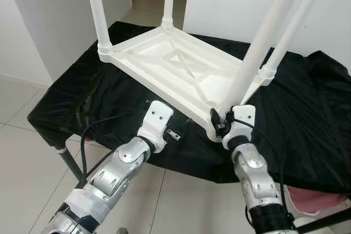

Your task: Building children table

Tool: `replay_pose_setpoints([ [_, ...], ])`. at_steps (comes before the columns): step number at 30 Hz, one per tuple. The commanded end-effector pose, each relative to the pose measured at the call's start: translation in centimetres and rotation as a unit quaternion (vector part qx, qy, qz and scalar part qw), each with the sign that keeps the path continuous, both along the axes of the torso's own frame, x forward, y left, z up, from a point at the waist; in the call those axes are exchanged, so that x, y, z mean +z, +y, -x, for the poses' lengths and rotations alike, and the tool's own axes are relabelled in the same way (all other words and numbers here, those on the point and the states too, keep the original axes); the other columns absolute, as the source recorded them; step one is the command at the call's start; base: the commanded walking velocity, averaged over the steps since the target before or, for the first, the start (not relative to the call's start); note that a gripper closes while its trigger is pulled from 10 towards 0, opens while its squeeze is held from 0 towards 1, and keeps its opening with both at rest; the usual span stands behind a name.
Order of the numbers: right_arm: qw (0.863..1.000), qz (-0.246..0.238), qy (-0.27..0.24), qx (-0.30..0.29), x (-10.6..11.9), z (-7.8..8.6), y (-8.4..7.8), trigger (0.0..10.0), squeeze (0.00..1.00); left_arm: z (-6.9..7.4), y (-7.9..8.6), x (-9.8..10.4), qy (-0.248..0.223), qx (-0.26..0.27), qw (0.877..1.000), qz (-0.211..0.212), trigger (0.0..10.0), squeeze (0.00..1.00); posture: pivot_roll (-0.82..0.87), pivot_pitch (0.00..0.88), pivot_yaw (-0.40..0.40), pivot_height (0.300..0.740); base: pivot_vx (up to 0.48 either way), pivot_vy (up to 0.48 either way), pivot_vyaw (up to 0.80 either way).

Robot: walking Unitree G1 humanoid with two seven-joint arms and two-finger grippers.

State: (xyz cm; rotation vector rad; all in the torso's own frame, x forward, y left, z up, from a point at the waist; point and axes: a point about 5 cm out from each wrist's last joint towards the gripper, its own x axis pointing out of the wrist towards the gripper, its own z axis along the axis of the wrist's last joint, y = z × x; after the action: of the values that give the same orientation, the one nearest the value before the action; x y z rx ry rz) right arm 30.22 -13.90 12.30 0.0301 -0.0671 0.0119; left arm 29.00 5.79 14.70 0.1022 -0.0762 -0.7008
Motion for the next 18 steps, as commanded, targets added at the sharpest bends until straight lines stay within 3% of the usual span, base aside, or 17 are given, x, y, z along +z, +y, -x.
replay_pose_setpoints([
  [1,0.997,-0.017,0.053,-0.059,-2.3,0.9,-0.5,10.0,0.0,0.8,-0.9,-0.8,0.009,-0.1,0.995,-0.021,10.0,0.0,0.01,0.017,-0.058,0.74,0.0,0.0,0.0],
  [13,0.997,-0.038,0.031,-0.063,-1.3,0.8,0.4,10.0,0.0,0.4,-0.7,-0.4,-0.003,-0.102,0.995,-0.023,10.0,0.0,0.02,0.0,-0.051,0.74,0.0,0.0,0.0],
  [15,0.997,-0.039,0.027,-0.06,-1.2,0.7,0.4,10.0,0.05,0.3,-0.7,-0.4,-0.003,-0.102,0.995,-0.022,10.0,0.0,0.01,0.0,-0.05,0.74,0.0,0.0,0.0],
  [16,0.997,-0.043,0.022,-0.057,-1.0,0.7,0.4,10.0,1.0,0.3,-0.7,-0.3,-0.003,-0.103,0.994,-0.021,10.0,0.0,0.01,0.0,-0.05,0.74,0.0,0.0,0.0],
  [18,0.997,-0.044,0.015,-0.056,-0.8,0.7,0.1,10.0,1.0,0.4,-0.7,-0.4,-0.003,-0.107,0.994,-0.02,10.0,0.0,0.01,0.001,-0.05,0.74,0.0,0.0,0.0],
])
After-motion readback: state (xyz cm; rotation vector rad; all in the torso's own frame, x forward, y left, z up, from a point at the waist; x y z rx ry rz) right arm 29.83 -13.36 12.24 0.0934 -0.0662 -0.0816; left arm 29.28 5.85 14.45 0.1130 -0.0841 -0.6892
